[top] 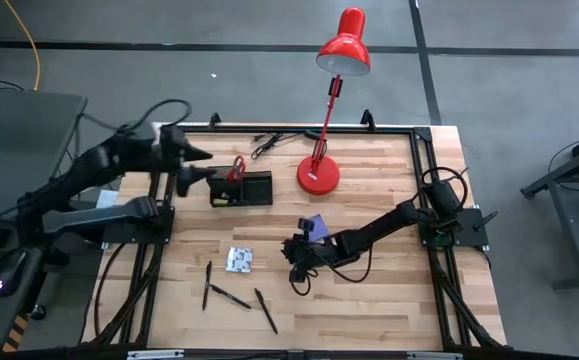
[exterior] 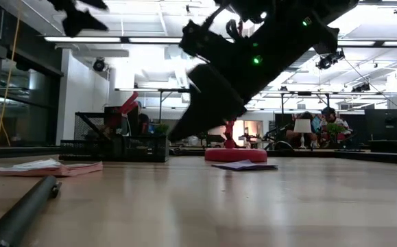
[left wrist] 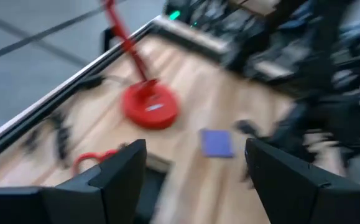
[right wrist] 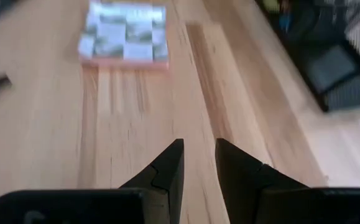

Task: Pick and place office supplies into organizer
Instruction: Put the violet sticky notes into the black desk organizer

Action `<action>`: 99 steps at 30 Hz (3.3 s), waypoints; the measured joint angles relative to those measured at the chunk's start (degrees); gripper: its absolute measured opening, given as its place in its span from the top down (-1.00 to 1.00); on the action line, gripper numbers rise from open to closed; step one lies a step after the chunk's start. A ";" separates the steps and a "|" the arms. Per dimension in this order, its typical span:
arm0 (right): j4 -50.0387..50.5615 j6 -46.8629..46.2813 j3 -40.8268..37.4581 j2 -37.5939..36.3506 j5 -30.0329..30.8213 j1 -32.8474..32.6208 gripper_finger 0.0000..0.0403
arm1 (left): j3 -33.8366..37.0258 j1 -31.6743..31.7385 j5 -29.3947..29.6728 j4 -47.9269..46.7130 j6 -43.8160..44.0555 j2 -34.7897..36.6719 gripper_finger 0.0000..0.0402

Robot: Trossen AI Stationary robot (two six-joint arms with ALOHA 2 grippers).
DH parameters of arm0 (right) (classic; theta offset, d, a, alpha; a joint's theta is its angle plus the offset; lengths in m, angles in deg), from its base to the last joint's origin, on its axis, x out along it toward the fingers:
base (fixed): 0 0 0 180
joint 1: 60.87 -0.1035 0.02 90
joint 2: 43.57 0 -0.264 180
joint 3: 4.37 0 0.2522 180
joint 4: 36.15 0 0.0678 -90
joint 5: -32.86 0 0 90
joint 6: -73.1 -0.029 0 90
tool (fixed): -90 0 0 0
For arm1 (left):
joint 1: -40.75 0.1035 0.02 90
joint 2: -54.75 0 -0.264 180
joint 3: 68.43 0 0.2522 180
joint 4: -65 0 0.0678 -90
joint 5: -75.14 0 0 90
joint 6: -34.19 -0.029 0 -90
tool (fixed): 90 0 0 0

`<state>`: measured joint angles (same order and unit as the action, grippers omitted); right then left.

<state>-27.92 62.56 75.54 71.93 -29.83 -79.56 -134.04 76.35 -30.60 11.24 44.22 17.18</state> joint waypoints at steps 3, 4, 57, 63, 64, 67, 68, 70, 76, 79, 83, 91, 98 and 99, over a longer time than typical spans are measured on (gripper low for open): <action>1.99 -3.50 -0.02 0.01 1.67 -0.03 0.58 | 1.42 -0.01 -3.94 0.14 0.73 5.35 -0.24; 2.98 -5.09 -0.02 0.01 2.37 -0.01 0.56 | 2.12 -0.05 -4.85 0.19 0.79 7.11 -0.23; 29.70 -33.50 10.03 -0.65 -17.39 7.25 -0.91 | 37.63 0.00 -22.15 39.58 14.38 29.51 -0.19; 27.22 -37.09 10.03 -0.62 -22.13 6.64 -0.96 | 37.80 -0.02 -22.15 39.62 11.98 29.51 -0.19; 27.03 -36.43 10.05 -0.62 -23.56 6.28 -0.96 | 38.20 -0.03 -22.15 39.87 11.48 29.51 -0.19; 28.09 -38.91 10.03 -0.76 -24.40 5.50 -0.95 | 39.55 0.00 -19.60 39.75 11.45 29.49 -0.19; 28.90 -40.78 10.03 -1.20 -22.79 5.45 -0.95 | 39.67 0.01 -17.61 39.72 11.41 29.49 -0.19; 31.09 -42.19 10.05 -2.14 -19.19 5.42 -0.95 | 39.67 0.02 -14.24 39.29 10.84 29.51 -0.19; 44.80 -50.87 9.90 -3.42 -6.94 4.02 -0.95 | 39.69 -0.03 -25.09 40.58 5.10 31.17 -0.19; 46.71 -52.66 9.86 -3.42 -3.45 3.43 -0.95 | 39.69 0.01 -25.54 38.24 4.29 35.09 -0.19; 47.88 -54.34 9.86 -3.42 -0.92 2.82 -0.96 | 39.98 0.02 -24.38 36.37 2.80 37.21 -0.19; 52.41 -64.83 9.84 -3.03 14.69 0.40 -0.96 | 41.70 0.02 -21.97 36.03 2.02 37.23 -0.19; 52.88 -68.01 9.84 -3.07 14.73 -1.02 -0.96 | 41.70 0.02 -21.98 33.37 1.84 36.99 -0.19; 52.88 -67.53 9.84 -3.07 14.49 -0.99 -0.96 | 41.70 0.02 -22.02 33.19 2.07 36.99 -0.19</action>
<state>24.96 -4.97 85.37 68.85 -15.34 -80.55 -92.34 76.37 -52.63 44.43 46.29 54.17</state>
